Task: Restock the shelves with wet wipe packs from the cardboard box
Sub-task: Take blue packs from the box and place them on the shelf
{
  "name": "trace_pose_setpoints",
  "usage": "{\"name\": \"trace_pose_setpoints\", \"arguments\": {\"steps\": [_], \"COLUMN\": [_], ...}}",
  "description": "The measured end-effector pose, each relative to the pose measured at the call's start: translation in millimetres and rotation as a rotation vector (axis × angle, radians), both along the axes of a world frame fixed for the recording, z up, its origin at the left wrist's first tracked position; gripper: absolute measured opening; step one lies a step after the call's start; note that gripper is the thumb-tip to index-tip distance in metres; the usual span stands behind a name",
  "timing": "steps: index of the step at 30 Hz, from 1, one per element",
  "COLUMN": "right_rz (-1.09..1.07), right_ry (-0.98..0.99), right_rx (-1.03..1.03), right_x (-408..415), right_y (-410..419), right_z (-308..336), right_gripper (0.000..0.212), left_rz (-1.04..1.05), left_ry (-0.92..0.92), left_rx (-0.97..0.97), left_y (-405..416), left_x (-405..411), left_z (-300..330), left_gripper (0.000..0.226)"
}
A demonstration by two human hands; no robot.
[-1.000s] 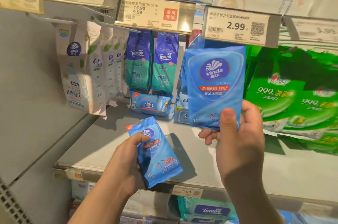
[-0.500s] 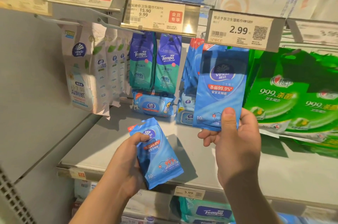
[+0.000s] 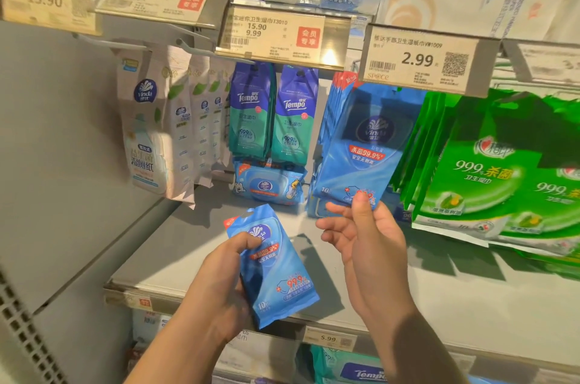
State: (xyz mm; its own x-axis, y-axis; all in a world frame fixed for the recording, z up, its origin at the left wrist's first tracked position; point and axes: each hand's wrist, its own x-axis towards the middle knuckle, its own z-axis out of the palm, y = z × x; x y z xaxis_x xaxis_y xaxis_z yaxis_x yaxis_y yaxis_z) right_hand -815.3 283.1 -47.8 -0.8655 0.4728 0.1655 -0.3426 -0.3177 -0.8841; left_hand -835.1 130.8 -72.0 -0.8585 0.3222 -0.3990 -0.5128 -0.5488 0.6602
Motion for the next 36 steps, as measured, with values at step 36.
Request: {"name": "trace_pose_setpoints", "arguments": {"steps": [36], "right_rz": [0.437], "right_ry": [-0.226], "right_rx": [0.716], "right_x": [24.7], "right_y": [15.7], "right_z": [-39.9], "right_gripper": [0.022], "left_rz": [0.080], "left_ry": [0.579], "left_rx": [-0.244], "left_y": [1.6], "left_x": [7.1], "left_z": [17.2], "left_gripper": [0.033]}}
